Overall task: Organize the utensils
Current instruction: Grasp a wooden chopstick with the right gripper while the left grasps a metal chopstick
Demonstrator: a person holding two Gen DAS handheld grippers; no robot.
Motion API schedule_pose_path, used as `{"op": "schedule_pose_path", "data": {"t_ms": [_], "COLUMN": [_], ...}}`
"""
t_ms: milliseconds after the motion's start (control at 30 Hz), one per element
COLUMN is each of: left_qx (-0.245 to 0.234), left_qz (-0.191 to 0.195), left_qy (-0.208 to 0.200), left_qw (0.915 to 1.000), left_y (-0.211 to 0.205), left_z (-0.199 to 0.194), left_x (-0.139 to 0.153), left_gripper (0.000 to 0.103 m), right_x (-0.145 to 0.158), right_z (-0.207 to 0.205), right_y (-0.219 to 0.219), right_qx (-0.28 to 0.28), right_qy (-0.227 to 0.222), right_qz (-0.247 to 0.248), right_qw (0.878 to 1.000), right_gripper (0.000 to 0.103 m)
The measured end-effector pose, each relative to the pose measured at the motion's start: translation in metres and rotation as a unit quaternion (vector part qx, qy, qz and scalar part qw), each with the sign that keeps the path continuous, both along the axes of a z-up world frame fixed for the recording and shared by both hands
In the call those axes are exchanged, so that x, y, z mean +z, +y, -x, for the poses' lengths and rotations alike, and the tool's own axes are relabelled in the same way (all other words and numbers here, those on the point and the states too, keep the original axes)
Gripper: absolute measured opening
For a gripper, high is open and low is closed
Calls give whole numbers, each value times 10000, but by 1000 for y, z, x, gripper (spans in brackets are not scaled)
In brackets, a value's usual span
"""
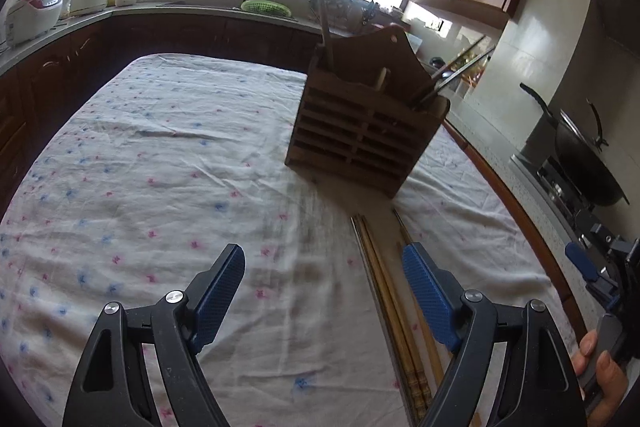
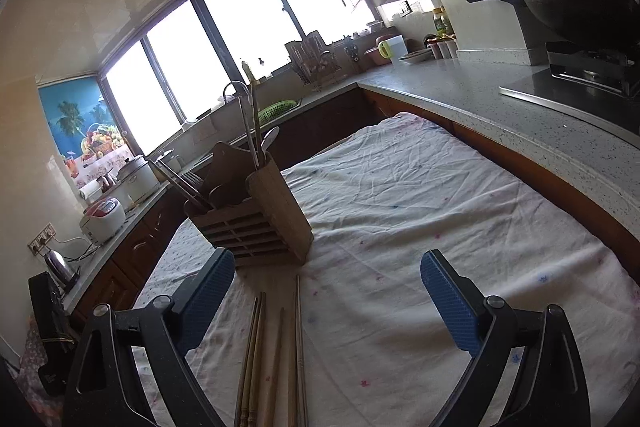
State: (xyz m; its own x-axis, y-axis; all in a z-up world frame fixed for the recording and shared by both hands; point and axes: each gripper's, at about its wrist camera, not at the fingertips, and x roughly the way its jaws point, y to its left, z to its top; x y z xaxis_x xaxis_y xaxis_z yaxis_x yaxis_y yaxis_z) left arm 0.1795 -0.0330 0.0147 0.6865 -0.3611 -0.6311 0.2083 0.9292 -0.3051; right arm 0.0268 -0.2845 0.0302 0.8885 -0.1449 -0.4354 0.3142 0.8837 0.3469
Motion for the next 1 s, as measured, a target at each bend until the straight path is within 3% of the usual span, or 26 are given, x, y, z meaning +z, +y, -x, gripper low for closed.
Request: {"op": "schedule_pose_path", "data": {"t_ms": [233, 333, 567, 667, 833, 1000], "left_qx": [-538, -640, -607, -581, -502, -789], "left_qz": [-772, -1110, -1395, -1677, -1201, -609], "left_qy": [354, 544, 557, 489, 608, 575], "left_qw": [9949, 9903, 9868, 9829, 9896, 9934], "left_y": [-61, -77, -57, -33, -5, -26], "left_z": [-13, -17, -14, -7, -2, -18], "left_x": [-20, -33, -41, -42, -31, -16], "left_gripper": [76, 65, 65, 57, 57, 57], "right_x": [-1, 0, -4, -11, -25, -34], "right_z": [7, 7, 1, -6, -22, -33], "right_y": [-5, -4, 4, 8, 14, 14], "right_qx": [-78, -87, 21, 135, 325, 280], "right_qy": [49, 88, 244, 405, 683, 830], "right_qz": [-42, -42, 9, -26, -25, -50], "right_qw": [9999, 9999, 9997, 9991, 9971, 9961], "right_gripper": [96, 96, 96, 96, 94, 93]}}
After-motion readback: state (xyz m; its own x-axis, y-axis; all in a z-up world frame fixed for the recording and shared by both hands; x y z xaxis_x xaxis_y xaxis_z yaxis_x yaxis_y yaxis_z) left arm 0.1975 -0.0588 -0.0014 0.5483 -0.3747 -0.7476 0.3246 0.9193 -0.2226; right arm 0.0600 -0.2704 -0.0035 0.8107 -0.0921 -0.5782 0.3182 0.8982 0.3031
